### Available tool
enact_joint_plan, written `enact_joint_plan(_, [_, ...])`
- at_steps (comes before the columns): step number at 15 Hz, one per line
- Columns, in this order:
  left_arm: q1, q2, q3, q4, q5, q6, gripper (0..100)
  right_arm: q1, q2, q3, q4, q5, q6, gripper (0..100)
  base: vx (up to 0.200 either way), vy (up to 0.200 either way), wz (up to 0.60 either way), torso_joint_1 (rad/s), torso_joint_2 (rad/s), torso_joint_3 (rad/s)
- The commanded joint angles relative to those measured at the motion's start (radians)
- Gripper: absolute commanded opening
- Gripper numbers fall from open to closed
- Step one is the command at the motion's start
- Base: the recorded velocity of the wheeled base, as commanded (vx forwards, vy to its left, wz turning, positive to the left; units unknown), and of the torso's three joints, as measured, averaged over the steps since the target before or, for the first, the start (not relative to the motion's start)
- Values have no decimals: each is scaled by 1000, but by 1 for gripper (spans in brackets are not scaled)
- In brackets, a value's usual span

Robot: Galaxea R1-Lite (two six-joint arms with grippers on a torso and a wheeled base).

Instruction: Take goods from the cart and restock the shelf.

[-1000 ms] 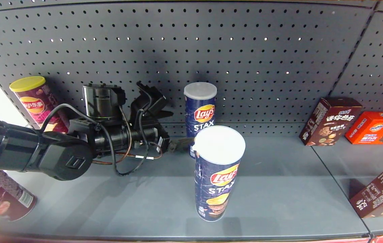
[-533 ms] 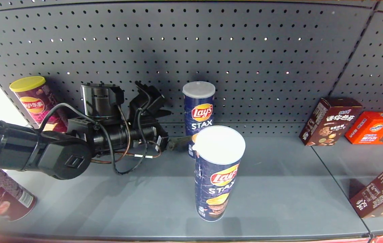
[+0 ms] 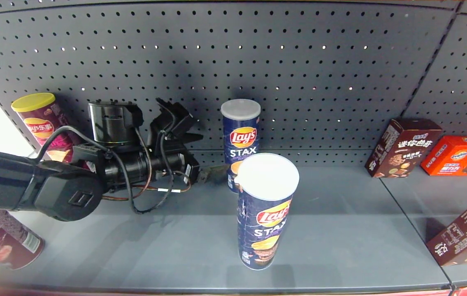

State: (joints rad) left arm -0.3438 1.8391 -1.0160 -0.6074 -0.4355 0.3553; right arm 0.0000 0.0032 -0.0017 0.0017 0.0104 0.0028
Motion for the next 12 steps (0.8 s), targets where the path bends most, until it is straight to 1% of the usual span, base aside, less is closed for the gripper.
enact_joint_plan(1, [-12,-78,91,-40,0,-13,100,0,1,0,0,0,-1,100,0,0,0,0,0,0])
enact_joint_plan(2, [-12,-87,112,-51,0,-18,100,0,1,0,0,0,0,100,0,0,0,0,0,0])
enact_joint_plan(3, [-26,-136,204,-97,0,-38,100,0,0,0,0,0,0,100,0,0,0,0,0,0])
enact_joint_plan(4, [-34,-169,263,-132,0,-49,100,0,1,0,0,0,0,100,0,0,0,0,0,0])
enact_joint_plan(5, [-55,-209,326,-172,1,-64,100,0,1,0,0,0,0,100,0,0,0,0,0,0])
enact_joint_plan(6, [-63,-250,384,-202,3,-90,100,0,1,0,0,0,0,100,0,0,0,0,0,0])
enact_joint_plan(7, [-66,-305,439,-221,23,-110,100,0,1,0,0,0,0,100,0,0,0,0,0,0])
enact_joint_plan(8, [-87,-368,490,-222,55,-137,100,0,0,0,0,0,0,100,0,0,0,0,0,0])
enact_joint_plan(9, [-126,-442,539,-224,98,-182,100,0,1,0,0,0,0,100,0,0,0,0,0,0])
enact_joint_plan(10, [-164,-514,585,-224,135,-217,100,0,1,0,0,0,-1,100,0,0,0,0,0,0])
enact_joint_plan(11, [-196,-595,640,-224,155,-248,100,0,1,0,0,0,0,100,0,0,0,0,0,0])
enact_joint_plan(12, [-204,-632,668,-224,158,-254,100,0,1,0,0,0,0,100,0,0,0,0,0,0])
